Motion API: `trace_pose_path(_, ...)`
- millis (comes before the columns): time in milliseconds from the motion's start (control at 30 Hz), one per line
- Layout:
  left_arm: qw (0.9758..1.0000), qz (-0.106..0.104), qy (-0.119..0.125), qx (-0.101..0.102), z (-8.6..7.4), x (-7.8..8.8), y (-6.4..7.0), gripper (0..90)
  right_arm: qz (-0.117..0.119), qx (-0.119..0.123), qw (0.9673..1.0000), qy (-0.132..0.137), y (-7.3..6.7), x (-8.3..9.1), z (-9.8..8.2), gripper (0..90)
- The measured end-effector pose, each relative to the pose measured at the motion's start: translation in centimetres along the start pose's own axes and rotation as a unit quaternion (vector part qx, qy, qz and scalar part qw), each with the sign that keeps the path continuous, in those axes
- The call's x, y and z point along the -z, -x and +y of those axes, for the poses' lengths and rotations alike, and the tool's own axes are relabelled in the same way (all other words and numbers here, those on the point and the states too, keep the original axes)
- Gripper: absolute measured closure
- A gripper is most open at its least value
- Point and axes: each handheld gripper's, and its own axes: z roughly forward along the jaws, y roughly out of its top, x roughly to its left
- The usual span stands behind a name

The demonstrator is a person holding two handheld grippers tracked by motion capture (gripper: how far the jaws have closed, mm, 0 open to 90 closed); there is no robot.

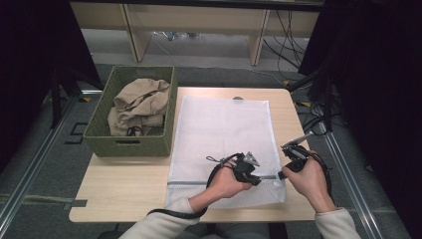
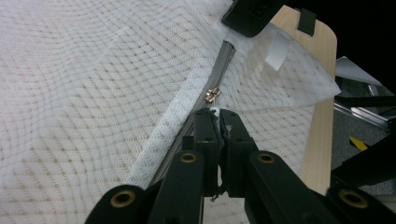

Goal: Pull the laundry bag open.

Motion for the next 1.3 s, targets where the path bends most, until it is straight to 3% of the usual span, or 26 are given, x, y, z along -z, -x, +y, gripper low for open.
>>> trace_pose_path(133,1.0000,0.000,-0.001,-0.002,0.0,0.1,-0.1,86.6,0.003,-0.014,0.9999,-0.007,-0.4,0.1,0.0,86.3)
trace_pose_path(167,1.0000,-0.003,-0.002,-0.003,-0.1,0.2,-0.1,86.7,0.005,-0.004,1.0000,-0.002,-0.2,0.0,0.0,86.2)
trace_pose_path(300,1.0000,-0.005,0.000,-0.002,-0.2,0.2,-0.1,86.6,0.004,-0.004,1.0000,0.000,-0.2,-0.1,-0.1,86.1)
trace_pose_path(333,1.0000,-0.005,0.000,0.003,-0.2,0.2,-0.1,86.6,0.005,0.014,0.9999,0.004,0.1,-0.2,0.0,86.2)
trace_pose_path(500,1.0000,-0.009,-0.001,0.000,-0.3,0.4,-0.2,86.6,0.004,0.015,0.9999,0.007,0.1,-0.2,-0.1,86.1)
trace_pose_path(567,1.0000,0.006,-0.007,0.002,-0.3,0.6,-0.2,86.7,0.005,0.007,0.9999,0.005,0.1,-0.1,-0.1,86.0)
trace_pose_path(633,1.0000,0.006,-0.004,0.003,-0.3,0.6,-0.1,86.6,0.004,0.008,1.0000,0.005,0.0,-0.1,-0.1,86.0)
trace_pose_path(667,1.0000,0.006,-0.005,0.002,-0.3,0.8,-0.3,86.6,0.004,0.020,0.9997,0.012,0.3,-0.1,-0.1,85.9)
trace_pose_path(767,1.0000,0.007,-0.004,0.003,-0.3,0.9,-0.3,86.6,0.002,0.013,0.9999,0.011,0.2,0.0,-0.1,85.9)
trace_pose_path(800,0.9999,0.009,-0.005,0.002,-0.4,0.9,-0.3,86.7,0.000,-0.007,1.0000,0.002,-0.1,0.2,-0.1,85.8)
trace_pose_path(833,0.9999,0.009,-0.002,0.007,-0.4,1.0,-0.3,86.6,0.003,0.015,0.9998,0.012,0.3,0.0,-0.1,85.8)
trace_pose_path(867,0.9999,0.009,-0.002,0.007,-0.4,1.0,-0.3,86.7,0.003,-0.005,1.0000,-0.003,0.1,0.1,-0.1,85.8)
trace_pose_path(933,0.9999,0.010,-0.006,0.004,-0.5,1.1,-0.4,86.6,0.004,-0.019,0.9998,-0.009,-0.1,0.2,-0.1,85.8)
trace_pose_path(1100,0.9999,0.010,-0.002,0.008,-0.7,1.4,-0.6,86.6,-0.006,-0.014,0.9999,0.002,0.2,0.3,-0.2,85.9)
trace_pose_path(1200,0.9999,0.013,-0.003,0.008,-0.8,1.6,-0.7,86.7,-0.012,-0.033,0.9994,-0.002,0.0,0.5,-0.2,85.9)
trace_pose_path(1300,0.9998,0.015,-0.005,0.008,-1.0,1.9,-0.9,86.7,-0.005,-0.023,0.9997,0.000,0.1,0.4,-0.2,86.0)
